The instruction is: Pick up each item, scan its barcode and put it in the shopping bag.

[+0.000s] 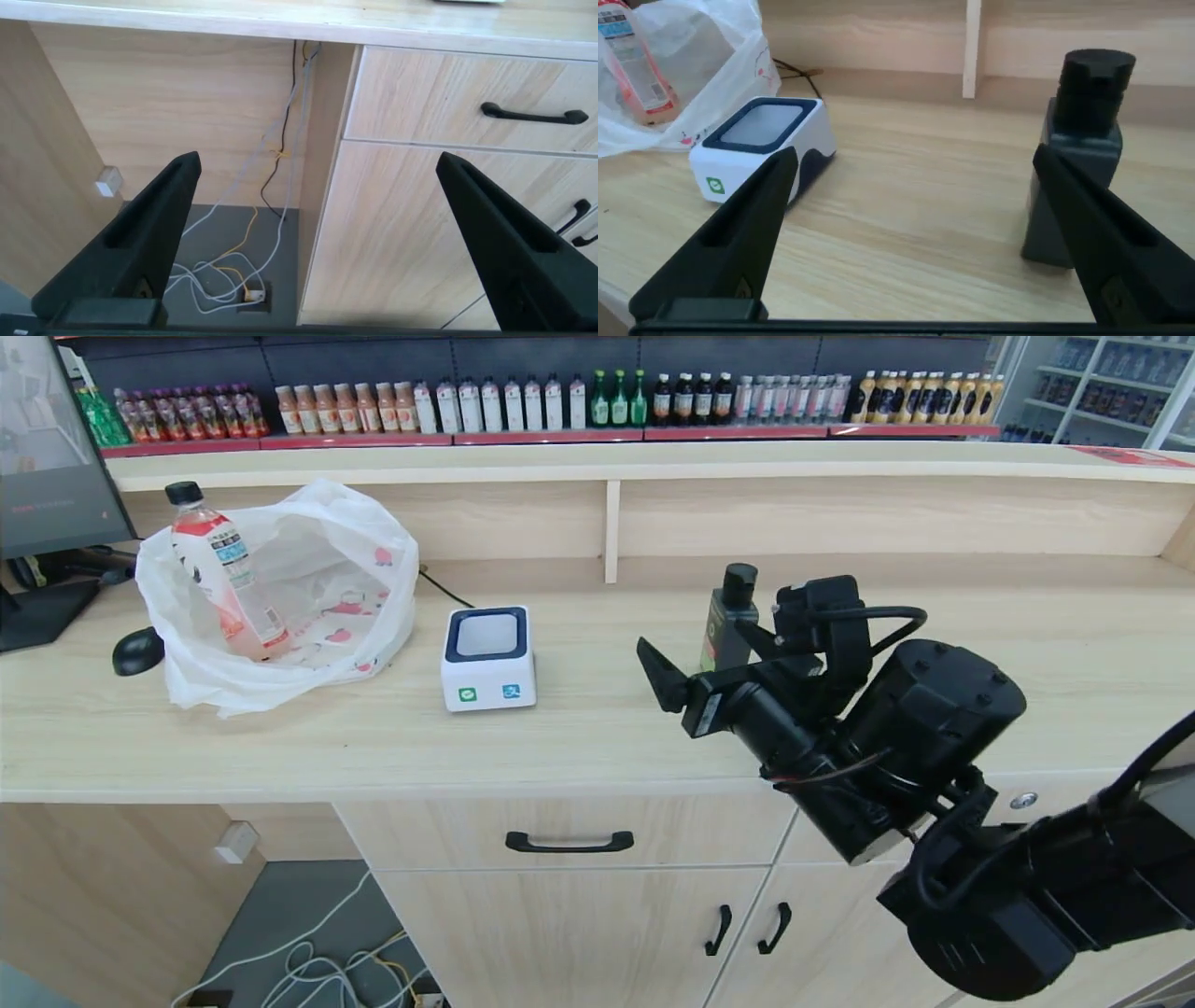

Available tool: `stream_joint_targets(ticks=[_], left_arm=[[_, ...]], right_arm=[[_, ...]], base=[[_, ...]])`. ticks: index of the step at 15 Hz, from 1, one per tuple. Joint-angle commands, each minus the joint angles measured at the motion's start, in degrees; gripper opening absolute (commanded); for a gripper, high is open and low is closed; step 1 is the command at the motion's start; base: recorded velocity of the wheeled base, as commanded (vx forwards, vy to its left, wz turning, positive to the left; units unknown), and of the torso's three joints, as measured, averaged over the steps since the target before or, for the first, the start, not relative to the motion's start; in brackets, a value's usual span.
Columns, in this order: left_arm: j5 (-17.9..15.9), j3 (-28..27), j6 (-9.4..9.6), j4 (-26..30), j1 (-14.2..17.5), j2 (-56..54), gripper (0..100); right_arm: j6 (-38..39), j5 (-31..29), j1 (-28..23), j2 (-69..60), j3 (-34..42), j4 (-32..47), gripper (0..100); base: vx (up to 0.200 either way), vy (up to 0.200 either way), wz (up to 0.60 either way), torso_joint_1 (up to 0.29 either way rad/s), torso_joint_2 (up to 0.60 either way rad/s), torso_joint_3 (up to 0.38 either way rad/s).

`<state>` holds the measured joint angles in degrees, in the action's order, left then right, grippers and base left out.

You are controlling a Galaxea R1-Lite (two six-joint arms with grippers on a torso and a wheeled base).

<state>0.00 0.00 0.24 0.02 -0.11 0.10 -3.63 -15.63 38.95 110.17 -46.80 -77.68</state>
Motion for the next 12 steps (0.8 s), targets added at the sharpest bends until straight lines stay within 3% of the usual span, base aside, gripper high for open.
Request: stream_joint_targets(ticks=[1, 6, 12], left_arm=[[0.0, 0.0, 0.02, 0.0, 0.0, 0.0, 100], [0.0, 0.0, 0.02, 0.0, 0.1, 0.0, 100], [0.0, 0.0, 0.02, 0.0, 0.0, 0.0, 100]], right_arm=[[-0.6, -0.3, -1.8, -1.3, -3.2, 3.2, 100], [-0.5, -1.4, -3.0, -0.7, -9.0, 12.3, 100], [0.2, -1.4, -6.7, 1.6, -11.4, 14.1, 100]], base=[[0.0, 0.0, 0.0, 0.0, 0.0, 0.0], [0.0, 0.0, 0.0, 0.0, 0.0, 0.0], [0.0, 0.0, 0.0, 0.0, 0.0, 0.0]])
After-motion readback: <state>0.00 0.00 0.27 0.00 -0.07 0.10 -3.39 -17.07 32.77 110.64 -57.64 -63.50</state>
